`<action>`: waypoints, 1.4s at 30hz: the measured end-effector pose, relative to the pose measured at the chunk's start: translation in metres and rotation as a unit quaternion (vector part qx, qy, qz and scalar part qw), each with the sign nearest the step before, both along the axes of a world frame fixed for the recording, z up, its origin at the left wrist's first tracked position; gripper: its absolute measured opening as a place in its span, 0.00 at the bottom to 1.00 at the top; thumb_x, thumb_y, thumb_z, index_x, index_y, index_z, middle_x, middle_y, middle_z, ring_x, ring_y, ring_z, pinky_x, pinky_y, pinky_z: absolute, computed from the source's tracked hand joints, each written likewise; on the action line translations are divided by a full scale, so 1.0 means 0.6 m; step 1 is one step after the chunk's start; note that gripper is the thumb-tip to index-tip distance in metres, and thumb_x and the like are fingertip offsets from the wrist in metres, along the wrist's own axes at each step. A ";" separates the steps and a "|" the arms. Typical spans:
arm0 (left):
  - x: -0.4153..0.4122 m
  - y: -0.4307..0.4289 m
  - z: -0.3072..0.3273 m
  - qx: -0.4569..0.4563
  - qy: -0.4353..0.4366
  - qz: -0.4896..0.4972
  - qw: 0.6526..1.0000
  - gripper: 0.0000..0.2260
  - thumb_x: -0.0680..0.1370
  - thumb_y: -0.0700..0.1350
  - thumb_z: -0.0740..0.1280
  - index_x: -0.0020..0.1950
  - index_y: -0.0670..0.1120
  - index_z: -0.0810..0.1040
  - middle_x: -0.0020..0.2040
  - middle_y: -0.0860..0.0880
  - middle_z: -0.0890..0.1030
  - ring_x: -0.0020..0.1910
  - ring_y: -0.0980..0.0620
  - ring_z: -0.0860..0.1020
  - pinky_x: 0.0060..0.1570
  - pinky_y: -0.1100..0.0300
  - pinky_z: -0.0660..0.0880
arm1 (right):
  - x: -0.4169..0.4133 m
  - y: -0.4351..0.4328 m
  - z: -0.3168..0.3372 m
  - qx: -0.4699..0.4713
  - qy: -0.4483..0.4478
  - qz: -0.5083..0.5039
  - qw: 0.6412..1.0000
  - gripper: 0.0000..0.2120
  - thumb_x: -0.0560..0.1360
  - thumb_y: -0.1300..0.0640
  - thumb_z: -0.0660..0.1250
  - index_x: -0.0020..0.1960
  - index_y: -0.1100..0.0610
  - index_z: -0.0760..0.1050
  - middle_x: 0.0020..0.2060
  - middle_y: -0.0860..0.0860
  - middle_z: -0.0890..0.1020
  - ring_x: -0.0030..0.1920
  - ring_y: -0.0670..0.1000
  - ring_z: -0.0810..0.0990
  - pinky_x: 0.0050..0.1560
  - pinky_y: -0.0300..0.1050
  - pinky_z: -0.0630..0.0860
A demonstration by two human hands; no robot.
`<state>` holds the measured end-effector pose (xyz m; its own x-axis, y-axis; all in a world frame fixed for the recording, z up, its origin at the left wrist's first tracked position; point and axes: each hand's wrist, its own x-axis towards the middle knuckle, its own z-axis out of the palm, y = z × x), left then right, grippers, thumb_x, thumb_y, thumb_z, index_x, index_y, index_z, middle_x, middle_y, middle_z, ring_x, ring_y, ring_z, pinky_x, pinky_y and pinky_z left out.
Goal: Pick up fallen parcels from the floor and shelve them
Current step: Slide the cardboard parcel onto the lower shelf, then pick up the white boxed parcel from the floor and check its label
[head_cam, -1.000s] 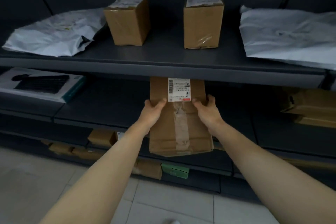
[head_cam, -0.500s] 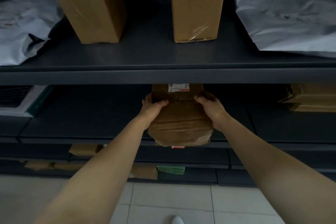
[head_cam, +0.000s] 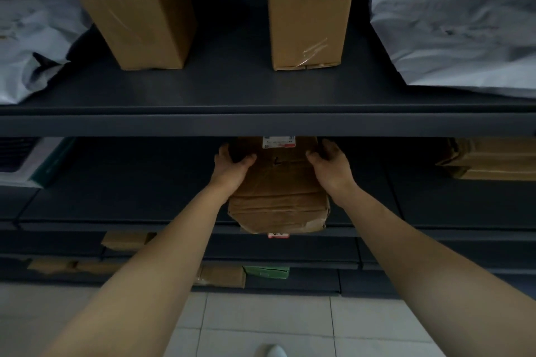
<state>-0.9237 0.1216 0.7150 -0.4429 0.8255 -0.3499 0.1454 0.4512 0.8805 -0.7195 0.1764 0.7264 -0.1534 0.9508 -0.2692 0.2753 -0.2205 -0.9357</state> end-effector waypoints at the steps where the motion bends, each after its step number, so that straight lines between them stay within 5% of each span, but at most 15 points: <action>1: 0.001 -0.005 0.007 0.014 0.009 0.005 1.000 0.39 0.74 0.58 0.69 0.79 0.52 0.51 0.77 0.46 0.60 0.72 0.43 0.65 0.70 0.49 0.64 | -0.003 -0.005 0.012 0.033 -0.001 -0.005 0.999 0.25 0.80 0.52 0.65 0.75 0.52 0.65 0.70 0.53 0.72 0.69 0.55 0.72 0.66 0.48 0.70; 4: 0.009 -0.030 0.030 0.072 0.021 0.010 0.997 0.35 0.76 0.57 0.67 0.78 0.50 0.55 0.76 0.46 0.63 0.72 0.46 0.66 0.64 0.57 0.64 | -0.021 -0.038 0.047 0.097 0.002 0.035 0.995 0.15 0.80 0.54 0.64 0.66 0.52 0.74 0.59 0.50 0.79 0.60 0.50 0.78 0.52 0.36 0.71; 9: 0.031 -0.092 0.073 0.169 0.054 0.051 0.983 0.25 0.79 0.53 0.65 0.73 0.47 0.66 0.70 0.48 0.71 0.66 0.52 0.71 0.54 0.69 0.66 | -0.054 -0.100 0.083 0.138 0.033 0.145 0.979 0.15 0.80 0.50 0.64 0.65 0.53 0.75 0.61 0.48 0.79 0.62 0.46 0.76 0.64 0.39 0.70; 13: 0.054 -0.163 0.099 0.223 0.085 0.118 0.964 0.20 0.79 0.52 0.65 0.69 0.47 0.71 0.57 0.61 0.75 0.50 0.72 0.75 0.44 0.83 0.67 | -0.064 -0.138 0.108 0.154 0.086 0.231 0.957 0.17 0.81 0.53 0.63 0.67 0.57 0.75 0.57 0.48 0.80 0.54 0.36 0.78 0.52 0.22 0.70; 16: 0.088 -0.223 0.122 0.260 0.103 0.190 0.941 0.15 0.80 0.53 0.64 0.64 0.49 0.74 0.55 0.59 0.78 0.51 0.73 0.75 0.47 0.80 0.69 | -0.056 -0.163 0.127 0.167 0.137 0.314 0.925 0.13 0.81 0.55 0.62 0.64 0.56 0.76 0.55 0.51 0.82 0.51 0.31 0.78 0.51 0.23 0.70; 20: 0.166 -0.296 0.166 0.323 0.119 0.286 0.894 0.16 0.78 0.54 0.61 0.61 0.47 0.76 0.57 0.50 0.81 0.59 0.58 0.78 0.58 0.69 0.73 | -0.025 -0.196 0.163 0.151 0.212 0.425 0.867 0.13 0.81 0.54 0.61 0.64 0.54 0.75 0.59 0.52 0.82 0.58 0.37 0.79 0.56 0.26 0.71; 26: 0.320 -0.389 0.228 0.391 0.172 0.393 0.814 0.23 0.75 0.59 0.58 0.61 0.45 0.74 0.59 0.42 0.79 0.62 0.47 0.77 0.65 0.57 0.72 | 0.038 -0.252 0.213 0.088 0.291 0.538 0.786 0.12 0.80 0.50 0.61 0.62 0.49 0.75 0.57 0.44 0.81 0.62 0.41 0.79 0.61 0.36 0.74; 34: 0.506 -0.550 0.271 0.362 0.282 0.522 0.719 0.22 0.77 0.56 0.56 0.62 0.42 0.73 0.58 0.44 0.79 0.62 0.46 0.77 0.65 0.55 0.72 | 0.121 -0.418 0.268 0.038 0.345 0.656 0.670 0.24 0.70 0.38 0.62 0.62 0.48 0.73 0.63 0.49 0.79 0.66 0.47 0.76 0.70 0.50 0.71; 42: 0.757 -0.714 0.267 0.298 0.356 0.638 0.614 0.21 0.78 0.55 0.57 0.63 0.42 0.73 0.60 0.43 0.79 0.61 0.50 0.78 0.59 0.61 0.73 | 0.293 -0.604 0.257 -0.015 0.341 0.760 0.553 0.21 0.79 0.49 0.60 0.68 0.57 0.71 0.64 0.52 0.78 0.66 0.49 0.77 0.69 0.46 0.71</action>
